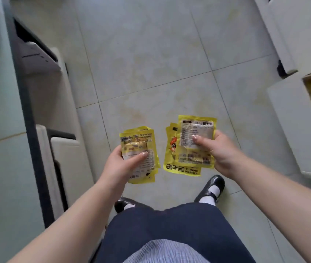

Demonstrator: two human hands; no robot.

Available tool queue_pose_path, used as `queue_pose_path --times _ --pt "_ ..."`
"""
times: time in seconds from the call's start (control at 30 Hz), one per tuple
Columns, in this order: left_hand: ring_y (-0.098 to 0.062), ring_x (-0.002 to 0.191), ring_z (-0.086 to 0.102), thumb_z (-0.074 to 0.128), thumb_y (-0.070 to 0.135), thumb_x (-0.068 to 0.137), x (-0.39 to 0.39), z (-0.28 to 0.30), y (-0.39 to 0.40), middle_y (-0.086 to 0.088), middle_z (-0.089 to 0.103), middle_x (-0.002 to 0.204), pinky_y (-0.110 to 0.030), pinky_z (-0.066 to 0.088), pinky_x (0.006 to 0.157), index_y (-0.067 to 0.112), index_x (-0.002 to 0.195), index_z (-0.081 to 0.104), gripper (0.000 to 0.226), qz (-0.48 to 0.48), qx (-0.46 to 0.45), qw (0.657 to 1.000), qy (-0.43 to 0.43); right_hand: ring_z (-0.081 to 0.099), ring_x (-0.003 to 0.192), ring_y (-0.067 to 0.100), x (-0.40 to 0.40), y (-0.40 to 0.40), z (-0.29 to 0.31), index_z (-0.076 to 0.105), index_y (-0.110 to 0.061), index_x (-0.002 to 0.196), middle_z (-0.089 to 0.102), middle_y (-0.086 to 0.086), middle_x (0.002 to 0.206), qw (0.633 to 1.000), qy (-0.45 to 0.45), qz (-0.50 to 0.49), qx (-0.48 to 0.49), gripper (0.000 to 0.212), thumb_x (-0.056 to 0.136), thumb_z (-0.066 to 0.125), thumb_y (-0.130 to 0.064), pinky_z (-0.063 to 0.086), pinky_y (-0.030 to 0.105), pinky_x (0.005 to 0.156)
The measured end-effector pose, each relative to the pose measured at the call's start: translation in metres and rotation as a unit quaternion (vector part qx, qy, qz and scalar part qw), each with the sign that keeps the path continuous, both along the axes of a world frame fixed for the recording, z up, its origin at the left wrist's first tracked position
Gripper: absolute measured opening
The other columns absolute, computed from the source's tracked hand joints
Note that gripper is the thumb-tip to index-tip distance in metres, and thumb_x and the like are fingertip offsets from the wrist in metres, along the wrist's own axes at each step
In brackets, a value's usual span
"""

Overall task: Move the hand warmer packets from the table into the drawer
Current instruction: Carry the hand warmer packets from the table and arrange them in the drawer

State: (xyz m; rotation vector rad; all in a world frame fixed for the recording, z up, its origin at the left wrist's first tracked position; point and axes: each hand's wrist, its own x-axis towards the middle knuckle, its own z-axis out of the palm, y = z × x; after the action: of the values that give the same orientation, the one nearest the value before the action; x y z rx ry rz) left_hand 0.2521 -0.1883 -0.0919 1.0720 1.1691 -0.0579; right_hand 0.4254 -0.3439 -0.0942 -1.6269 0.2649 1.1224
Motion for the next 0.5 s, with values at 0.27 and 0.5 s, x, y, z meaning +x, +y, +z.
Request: queue_pose_path --times 0.27,0.5 --pt "-0.034 0.089 0.07 0.08 0.017 0.067 0.179 0.001 -0.156 -0.015 0.072 0.099 -0.054 0.056 0.079 0.011 0.107 0.064 0.044 -0.142 -0.02 0.99 -0.009 0.067 0.091 0.024 0.129 -0.198 0.007 0.058 -0.019 0.091 0.07 0.005 0.095 0.989 -0.018 -0.142 -0.044 0.013 0.086 0.063 -0.009 0.051 0.046 0.089" --pt "-0.031 0.088 0.071 0.073 0.011 0.077 0.296 0.002 -0.277 -0.012 0.073 0.097 -0.049 0.056 0.08 0.013 0.102 0.065 0.026 -0.251 -0.023 0.968 0.003 0.066 0.089 0.021 0.197 -0.338 0.008 0.058 -0.019 0.093 0.069 0.006 0.097 0.962 -0.015 -0.268 -0.045 0.014 0.088 0.06 -0.007 0.052 0.037 0.076"
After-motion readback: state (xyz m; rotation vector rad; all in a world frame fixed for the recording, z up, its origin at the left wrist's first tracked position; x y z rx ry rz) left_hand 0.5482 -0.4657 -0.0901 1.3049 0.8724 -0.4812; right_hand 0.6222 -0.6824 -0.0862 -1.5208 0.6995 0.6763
